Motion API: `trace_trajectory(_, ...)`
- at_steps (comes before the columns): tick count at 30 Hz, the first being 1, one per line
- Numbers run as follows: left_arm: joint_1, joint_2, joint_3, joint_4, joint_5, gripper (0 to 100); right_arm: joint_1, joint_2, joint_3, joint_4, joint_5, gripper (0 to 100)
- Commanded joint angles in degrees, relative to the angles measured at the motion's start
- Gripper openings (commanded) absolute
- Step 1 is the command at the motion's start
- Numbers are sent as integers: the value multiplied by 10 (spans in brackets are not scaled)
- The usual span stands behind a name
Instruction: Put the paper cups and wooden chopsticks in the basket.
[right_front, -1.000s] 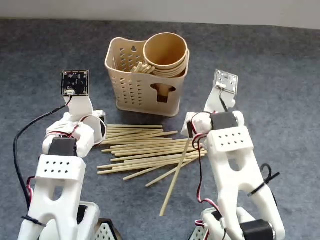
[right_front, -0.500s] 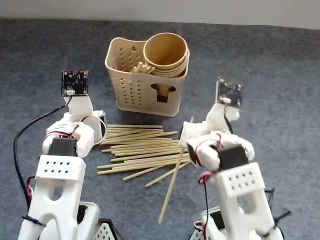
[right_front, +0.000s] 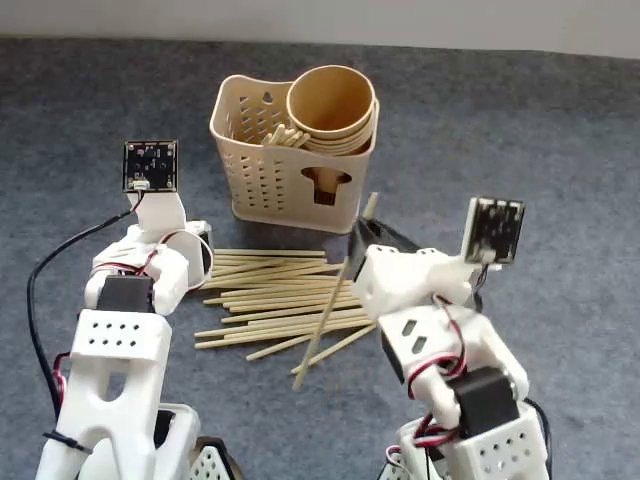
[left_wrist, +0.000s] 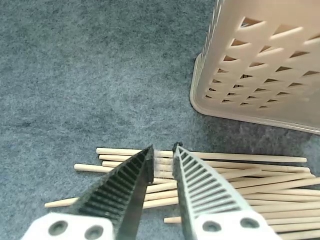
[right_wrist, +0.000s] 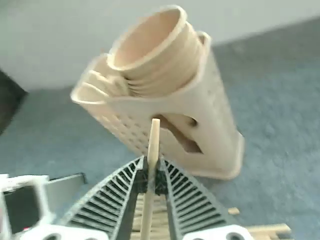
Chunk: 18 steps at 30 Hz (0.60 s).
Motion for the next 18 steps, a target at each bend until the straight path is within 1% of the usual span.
trace_trajectory(1,-4,-13,-5,-11,1,81,-41,-67,44,-117,81,5)
trace_trajectory(3,-4,-13,-5,-11,1,81,-48,-92,68,-165,149,5)
trace_trajectory(5,-4,-13,-5,-11,1,81,-67,-110,87,-205,187,5)
trace_trajectory(10,-3,-13,-5,-11,1,81,-115,-120,96,-299,204,5)
trace_trajectory(14,-3,-13,-5,-11,1,81,-119,-94,95,-401,205,5)
trace_trajectory(18,-3,-14,-5,-11,1,81,-119,-30,71,-521,243,5)
